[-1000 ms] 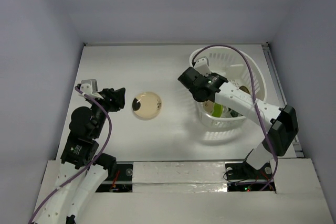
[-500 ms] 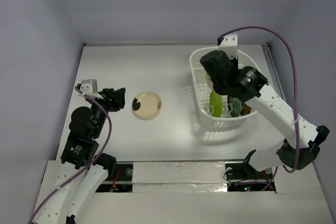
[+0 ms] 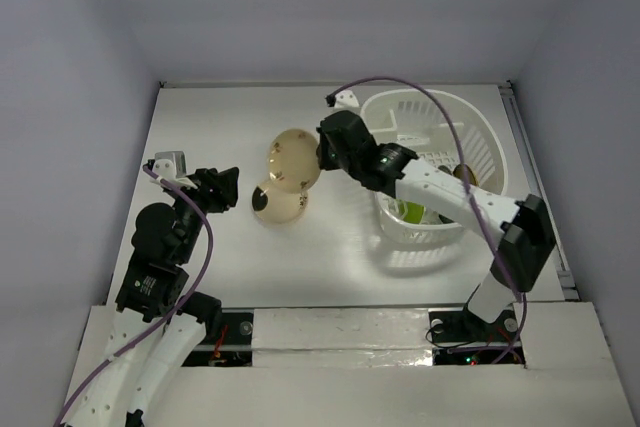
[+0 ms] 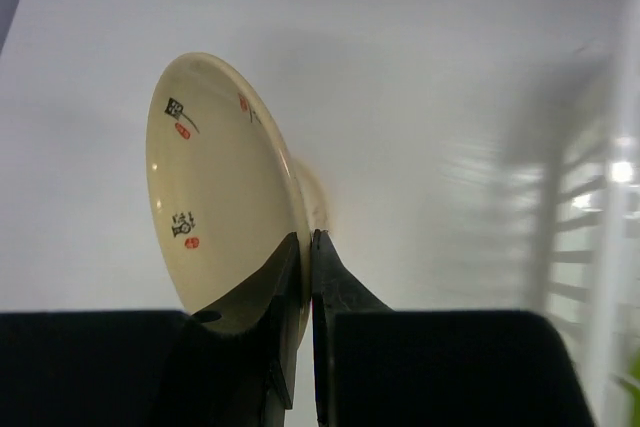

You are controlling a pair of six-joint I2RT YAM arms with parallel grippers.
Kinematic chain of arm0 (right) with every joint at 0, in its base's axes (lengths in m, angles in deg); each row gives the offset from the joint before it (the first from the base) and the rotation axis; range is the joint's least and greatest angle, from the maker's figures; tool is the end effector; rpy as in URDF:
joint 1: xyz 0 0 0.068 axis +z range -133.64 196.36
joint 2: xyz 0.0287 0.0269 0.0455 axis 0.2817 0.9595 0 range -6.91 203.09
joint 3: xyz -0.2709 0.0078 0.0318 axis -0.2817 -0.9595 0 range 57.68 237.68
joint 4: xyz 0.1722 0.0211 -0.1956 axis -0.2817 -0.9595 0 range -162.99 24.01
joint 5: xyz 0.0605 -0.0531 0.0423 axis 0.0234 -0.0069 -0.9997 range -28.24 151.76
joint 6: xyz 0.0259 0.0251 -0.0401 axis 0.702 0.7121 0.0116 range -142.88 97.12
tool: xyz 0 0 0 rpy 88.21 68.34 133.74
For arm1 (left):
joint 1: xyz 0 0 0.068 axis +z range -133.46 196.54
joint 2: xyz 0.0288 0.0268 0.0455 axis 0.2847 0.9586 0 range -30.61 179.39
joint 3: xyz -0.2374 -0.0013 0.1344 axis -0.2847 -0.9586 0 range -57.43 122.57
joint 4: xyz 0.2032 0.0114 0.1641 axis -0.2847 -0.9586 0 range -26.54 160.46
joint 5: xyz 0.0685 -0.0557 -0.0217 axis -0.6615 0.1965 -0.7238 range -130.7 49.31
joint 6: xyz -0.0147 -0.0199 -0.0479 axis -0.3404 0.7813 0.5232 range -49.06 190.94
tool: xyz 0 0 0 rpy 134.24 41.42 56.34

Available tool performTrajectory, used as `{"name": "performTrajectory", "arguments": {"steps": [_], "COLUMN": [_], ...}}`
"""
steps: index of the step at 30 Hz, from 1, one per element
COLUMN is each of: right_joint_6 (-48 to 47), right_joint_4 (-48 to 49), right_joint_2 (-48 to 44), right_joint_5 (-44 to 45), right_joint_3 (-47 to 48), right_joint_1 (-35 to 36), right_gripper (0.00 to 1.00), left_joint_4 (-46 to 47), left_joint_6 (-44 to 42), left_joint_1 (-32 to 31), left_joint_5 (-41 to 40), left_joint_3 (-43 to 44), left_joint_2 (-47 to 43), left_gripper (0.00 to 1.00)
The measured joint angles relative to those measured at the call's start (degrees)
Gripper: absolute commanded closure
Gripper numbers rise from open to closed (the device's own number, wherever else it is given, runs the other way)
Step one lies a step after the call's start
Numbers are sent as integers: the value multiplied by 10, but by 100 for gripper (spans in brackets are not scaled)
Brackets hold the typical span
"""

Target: Unload the plates from the dish rack

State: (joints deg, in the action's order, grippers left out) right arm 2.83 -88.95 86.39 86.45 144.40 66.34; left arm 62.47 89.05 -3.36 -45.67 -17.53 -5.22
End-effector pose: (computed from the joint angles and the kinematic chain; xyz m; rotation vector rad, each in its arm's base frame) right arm 0.2545 0.2799 0.3561 -0.1744 2.0488 0.3767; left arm 0.1067 -0.0355 0.3587 -0.0487 1.4743 -0.4772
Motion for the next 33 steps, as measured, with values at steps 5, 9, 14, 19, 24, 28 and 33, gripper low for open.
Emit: {"name": "performTrajectory", "arguments": {"steps": [5,9,14,19,24,28,33], "right_joint_6": [60,104,143,169,183,175,151], "right_joint_4": [89,135,180,207,210,207,181], "right_joint_2": [74,116,148,172,177,177,168], "right_joint_5": [-78,-105,-117,-125,-128,-131,-130], "right_joint_3": [-47,-66,-91,-112,-128,-128,-130], "right_joint_1": [0,0,0,0,0,0,1], "right_gripper": [100,100,100,97,62,40,24], "left_joint_4": [0,0,0,0,0,0,0], "left_joint_6": [0,0,0,0,0,0,0], "left_joint_1": [0,0,0,0,0,0,0], "left_joint_5": [0,0,0,1,2,2,3], "left_joint_3": [0,0,0,0,0,0,0], "left_joint_2": [0,1,2,2,3,3,3], "left_gripper": [52,52,52,52,52,52,52]}}
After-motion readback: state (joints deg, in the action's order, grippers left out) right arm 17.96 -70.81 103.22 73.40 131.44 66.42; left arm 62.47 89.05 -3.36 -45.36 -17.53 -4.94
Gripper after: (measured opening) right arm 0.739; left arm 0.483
